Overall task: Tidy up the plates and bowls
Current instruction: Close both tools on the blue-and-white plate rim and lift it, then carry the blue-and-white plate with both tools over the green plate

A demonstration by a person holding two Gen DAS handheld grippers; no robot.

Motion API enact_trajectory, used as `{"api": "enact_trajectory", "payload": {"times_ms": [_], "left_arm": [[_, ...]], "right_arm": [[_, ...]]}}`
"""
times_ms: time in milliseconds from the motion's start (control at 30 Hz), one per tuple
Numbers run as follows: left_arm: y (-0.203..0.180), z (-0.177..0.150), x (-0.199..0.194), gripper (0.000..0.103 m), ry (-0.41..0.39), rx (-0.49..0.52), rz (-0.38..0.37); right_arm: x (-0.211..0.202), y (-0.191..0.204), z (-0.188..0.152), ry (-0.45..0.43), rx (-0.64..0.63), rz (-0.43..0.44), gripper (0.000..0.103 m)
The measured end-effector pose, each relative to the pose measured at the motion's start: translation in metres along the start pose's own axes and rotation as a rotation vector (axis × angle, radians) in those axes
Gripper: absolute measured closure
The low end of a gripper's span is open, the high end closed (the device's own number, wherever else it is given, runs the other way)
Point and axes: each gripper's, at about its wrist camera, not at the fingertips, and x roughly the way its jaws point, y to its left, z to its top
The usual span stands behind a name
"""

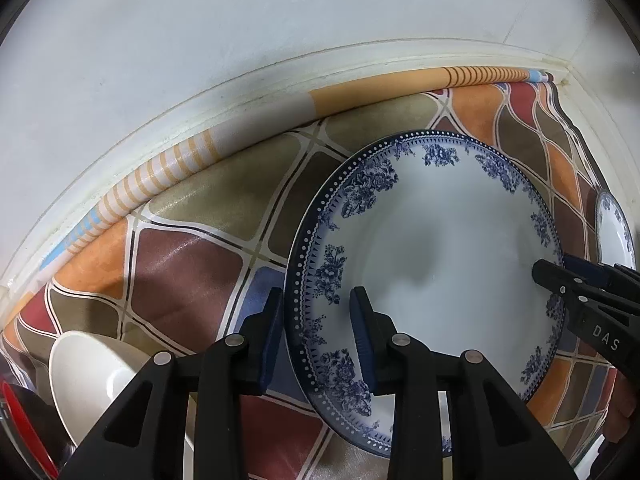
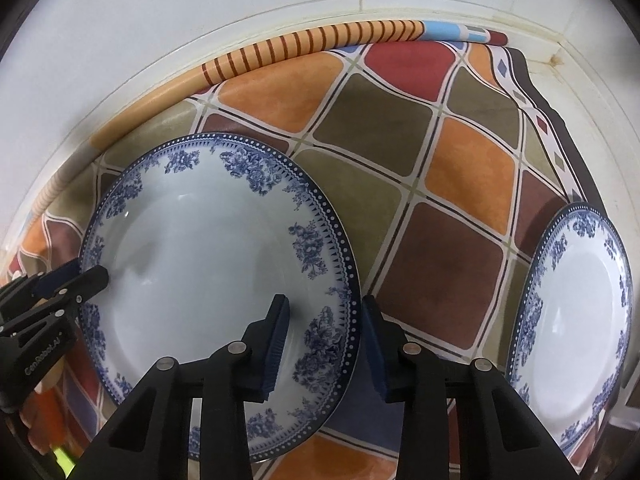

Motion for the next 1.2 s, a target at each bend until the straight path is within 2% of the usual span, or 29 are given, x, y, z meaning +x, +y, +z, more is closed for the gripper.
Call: {"api": "enact_trajectory", "payload": {"times_ms": [567,900,1200], "left_arm": [[0.023,-0.014,-0.046,0.07,-0.043,-0.03,-0.028],[0.033,-0.058,-0.092,0.07,-0.099,-0.079,-0.025],[0.052,-0.102,-0.122,0.07,-0.139,-0.146,-0.015]], "right_arm": [[-0.038,0.008,-0.007,-0.064,-0.016,-0.038,0.066],[-0.073,0.021,-0.035,-0.111,-0.05,-0.037,0.066],[-0.1,0.051,-0.073,-0.142,-0.088,-0.031,0.066]]}}
